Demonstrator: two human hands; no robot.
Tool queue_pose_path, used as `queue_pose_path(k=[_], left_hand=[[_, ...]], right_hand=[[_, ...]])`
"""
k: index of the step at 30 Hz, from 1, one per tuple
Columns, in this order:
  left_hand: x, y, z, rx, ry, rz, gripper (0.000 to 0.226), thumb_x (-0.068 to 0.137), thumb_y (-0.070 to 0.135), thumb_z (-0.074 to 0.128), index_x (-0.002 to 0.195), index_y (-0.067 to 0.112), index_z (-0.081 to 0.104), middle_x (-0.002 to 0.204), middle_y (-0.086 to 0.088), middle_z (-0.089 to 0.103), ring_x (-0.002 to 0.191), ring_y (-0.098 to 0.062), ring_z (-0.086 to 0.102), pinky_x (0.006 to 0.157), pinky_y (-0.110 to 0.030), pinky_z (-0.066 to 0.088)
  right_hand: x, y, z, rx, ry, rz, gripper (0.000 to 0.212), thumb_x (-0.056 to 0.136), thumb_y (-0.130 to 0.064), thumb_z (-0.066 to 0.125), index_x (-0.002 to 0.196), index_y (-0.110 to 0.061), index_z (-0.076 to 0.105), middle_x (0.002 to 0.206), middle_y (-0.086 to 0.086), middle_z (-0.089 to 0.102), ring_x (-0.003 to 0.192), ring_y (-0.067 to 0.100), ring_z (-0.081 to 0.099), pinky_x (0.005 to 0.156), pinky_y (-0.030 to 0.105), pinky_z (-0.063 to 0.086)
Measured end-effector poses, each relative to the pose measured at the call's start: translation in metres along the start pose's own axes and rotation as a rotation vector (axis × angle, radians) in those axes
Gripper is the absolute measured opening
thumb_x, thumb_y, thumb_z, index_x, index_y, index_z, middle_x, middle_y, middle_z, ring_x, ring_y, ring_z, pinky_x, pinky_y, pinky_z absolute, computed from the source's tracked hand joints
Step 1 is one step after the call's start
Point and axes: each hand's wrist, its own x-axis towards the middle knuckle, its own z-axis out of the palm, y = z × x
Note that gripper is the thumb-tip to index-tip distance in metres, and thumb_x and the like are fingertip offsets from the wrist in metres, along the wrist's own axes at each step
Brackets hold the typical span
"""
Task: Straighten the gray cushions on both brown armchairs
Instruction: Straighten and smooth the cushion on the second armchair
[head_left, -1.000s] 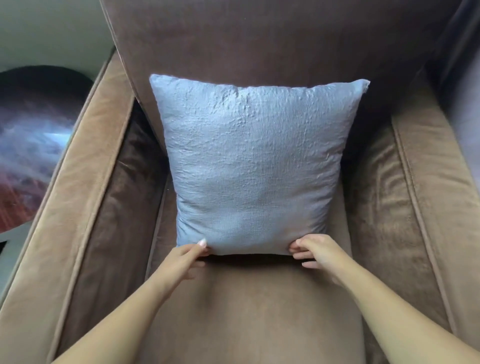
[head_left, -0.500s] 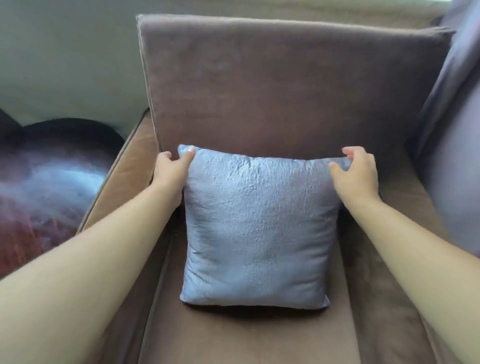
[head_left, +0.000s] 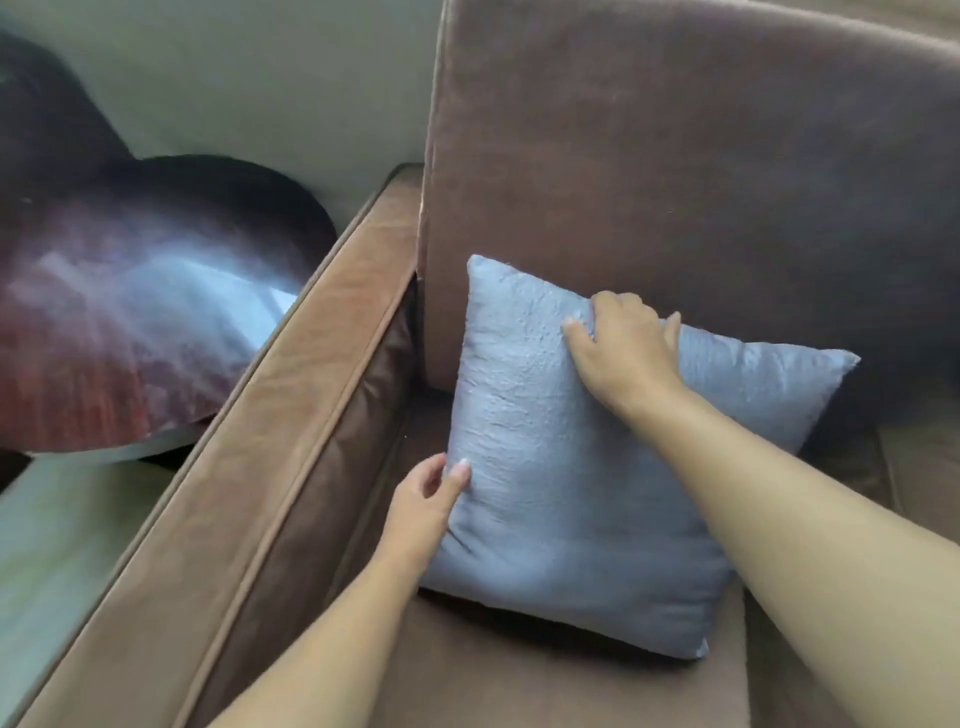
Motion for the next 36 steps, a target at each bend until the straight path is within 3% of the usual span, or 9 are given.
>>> queue_pose_path(k=[2,5,9,14,20,26,30,33,36], left_hand=[[-0.010,-0.033,-0.011,0.005,0.008,-0.068,0.020,0.091,0.030,0.070,0.109,0.024,0.069,0.106,0.010,0.074,0.103,0.000,0.067,0.090,-0.017,0.051],[-0.017,-0.066,-0.030,0.076,-0.055,-0.162,0.035,0.095,0.025,0.065,0.127,0.011,0.064,0.122,-0.002,0.071,0.117,-0.016,0.064,0.108,-0.038,0.046],[-0.007,-0.090,-0.046,0.270,-0.156,-0.148,0.031,0.095,0.012,0.061,0.125,0.009,0.065,0.120,-0.003,0.070,0.115,-0.021,0.064,0.106,-0.039,0.046],[-0.002,-0.100,-0.041,0.474,-0.062,-0.147,0.002,0.088,0.009,0.063,0.087,0.007,0.064,0.087,-0.002,0.063,0.081,-0.019,0.057,0.068,-0.025,0.041],[0.000,-0.099,-0.049,0.470,-0.017,-0.085,0.024,0.090,0.012,0.064,0.071,0.007,0.049,0.066,0.003,0.050,0.062,-0.011,0.041,0.055,-0.021,0.031],[-0.001,-0.108,-0.057,0.407,-0.029,-0.152,0.030,0.088,0.015,0.069,0.067,0.010,0.049,0.063,0.002,0.048,0.061,-0.013,0.039,0.055,-0.024,0.030],[-0.007,-0.117,-0.056,0.375,0.063,-0.284,0.022,0.086,0.017,0.073,0.072,0.008,0.059,0.067,0.002,0.058,0.069,-0.023,0.053,0.064,-0.033,0.038],[-0.017,-0.099,-0.048,0.365,0.122,-0.332,0.016,0.087,0.019,0.071,0.097,0.010,0.063,0.088,-0.001,0.066,0.089,-0.024,0.064,0.074,-0.032,0.042],[-0.023,-0.046,-0.030,0.359,0.136,-0.070,0.013,0.087,0.017,0.070,0.099,0.018,0.064,0.097,0.001,0.069,0.092,-0.015,0.066,0.078,-0.024,0.045]], right_hand=[[0.008,-0.038,0.007,0.037,-0.037,-0.087,0.046,0.096,-0.043,0.045,0.123,-0.007,0.053,0.132,0.016,0.053,0.127,0.037,0.047,0.115,0.058,0.024],[0.027,-0.080,0.012,0.058,-0.046,-0.210,0.048,0.095,-0.045,0.050,0.128,-0.010,0.052,0.130,0.014,0.056,0.121,0.039,0.052,0.105,0.052,0.039],[0.053,-0.103,0.018,0.063,-0.059,-0.236,0.029,0.093,-0.036,0.057,0.104,-0.009,0.063,0.113,0.012,0.067,0.108,0.036,0.059,0.089,0.040,0.048],[0.059,-0.097,0.022,0.211,0.052,-0.119,0.014,0.088,-0.027,0.057,0.089,-0.014,0.064,0.102,0.004,0.067,0.094,0.025,0.060,0.076,0.029,0.041],[0.068,-0.093,0.014,0.321,0.120,-0.065,0.010,0.086,-0.026,0.061,0.080,-0.018,0.057,0.077,-0.010,0.053,0.081,0.015,0.052,0.054,0.017,0.031],[0.061,-0.091,0.026,0.228,0.113,-0.160,0.016,0.089,-0.032,0.057,0.092,-0.016,0.059,0.099,-0.002,0.061,0.090,0.019,0.053,0.073,0.028,0.034],[0.036,-0.066,0.029,-0.064,0.087,-0.440,0.055,0.091,-0.044,0.056,0.135,-0.013,0.049,0.132,0.008,0.055,0.120,0.031,0.051,0.096,0.041,0.041],[0.001,-0.019,0.027,-0.142,0.091,-0.467,0.082,0.090,-0.053,0.050,0.155,-0.011,0.023,0.160,0.008,0.030,0.148,0.028,0.026,0.121,0.050,0.020],[-0.027,0.035,0.023,-0.133,0.144,-0.372,0.082,0.092,-0.055,0.044,0.156,-0.008,0.021,0.164,0.008,0.023,0.153,0.027,0.015,0.124,0.049,0.008]])
